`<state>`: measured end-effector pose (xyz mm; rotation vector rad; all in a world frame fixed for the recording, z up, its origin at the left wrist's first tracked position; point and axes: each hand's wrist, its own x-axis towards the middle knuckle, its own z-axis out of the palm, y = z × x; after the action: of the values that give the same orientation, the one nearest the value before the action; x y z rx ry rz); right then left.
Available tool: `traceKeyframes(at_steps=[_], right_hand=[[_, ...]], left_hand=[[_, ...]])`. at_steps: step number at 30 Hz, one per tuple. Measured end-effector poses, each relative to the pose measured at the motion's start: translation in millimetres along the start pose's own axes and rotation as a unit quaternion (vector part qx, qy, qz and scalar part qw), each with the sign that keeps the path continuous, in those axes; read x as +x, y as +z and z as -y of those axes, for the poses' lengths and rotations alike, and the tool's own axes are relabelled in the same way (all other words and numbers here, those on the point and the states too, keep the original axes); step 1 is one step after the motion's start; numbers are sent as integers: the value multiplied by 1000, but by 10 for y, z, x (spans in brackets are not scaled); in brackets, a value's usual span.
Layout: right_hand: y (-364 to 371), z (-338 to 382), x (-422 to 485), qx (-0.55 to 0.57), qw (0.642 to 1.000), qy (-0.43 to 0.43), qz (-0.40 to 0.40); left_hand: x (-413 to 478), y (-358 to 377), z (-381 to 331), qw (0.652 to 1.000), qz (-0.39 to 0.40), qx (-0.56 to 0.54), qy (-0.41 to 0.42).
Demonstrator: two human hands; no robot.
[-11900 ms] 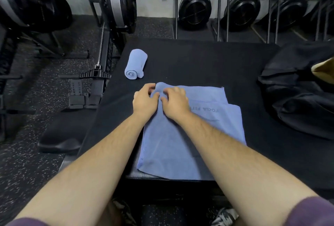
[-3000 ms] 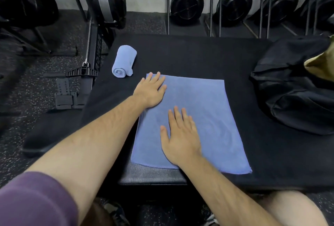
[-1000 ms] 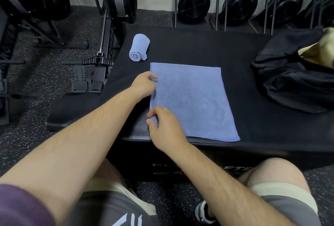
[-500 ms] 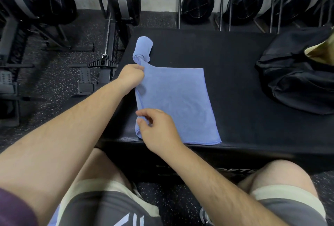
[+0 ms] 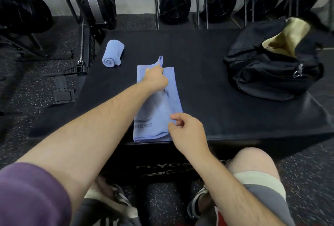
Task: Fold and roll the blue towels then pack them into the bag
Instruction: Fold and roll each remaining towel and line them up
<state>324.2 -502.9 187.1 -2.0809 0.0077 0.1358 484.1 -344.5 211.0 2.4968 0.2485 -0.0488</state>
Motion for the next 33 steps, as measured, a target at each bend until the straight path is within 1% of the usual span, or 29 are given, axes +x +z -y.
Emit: traceKeyframes(at_steps=[1, 4, 8, 12, 14, 17, 20, 23, 25, 27, 28, 30, 31, 33], right_hand=[[-52, -44, 5, -5, 1000, 4, -2], [-143, -171, 36, 2, 1000, 21, 6], [-162, -267, 76, -12, 999, 22, 26], [-174, -278, 101, -17, 999, 17, 42], [-162, -273, 101, -22, 999, 12, 44], [-147, -271, 109, -41, 998, 9, 41], [-128, -292, 123, -64, 998, 6, 30], [-84, -291, 112, -88, 995, 4, 37], [-46, -286, 96, -147, 988, -5, 34], [1, -277, 80, -242, 970, -38, -5], [34, -271, 86, -281, 956, -74, -33], [134, -270, 134, -306, 935, -167, -62], [190, -274, 173, -315, 926, -201, -50], [272, -311, 241, -345, 913, -220, 16]], left_hand=[[-3, 65, -57, 1000, 7, -2, -1], [41, 215, -167, 1000, -8, 2, 7], [85, 371, -246, 999, 38, 15, 0], [148, 482, -169, 999, 47, -1, -3], [131, 501, -133, 998, 56, -4, 18], [25, 469, -138, 995, 62, -15, 77], [-49, 468, -47, 993, 34, -1, 111], [-274, 462, 46, 990, 28, 14, 135], [-497, 475, 132, 987, -11, 91, 129], [-775, 493, 234, 976, -62, 181, 108], [-908, 513, 293, 973, -72, 201, 92], [-1137, 566, 402, 973, -53, 212, 67], [-1218, 599, 448, 976, -31, 206, 59], [-1319, 663, 544, 980, -5, 192, 54]])
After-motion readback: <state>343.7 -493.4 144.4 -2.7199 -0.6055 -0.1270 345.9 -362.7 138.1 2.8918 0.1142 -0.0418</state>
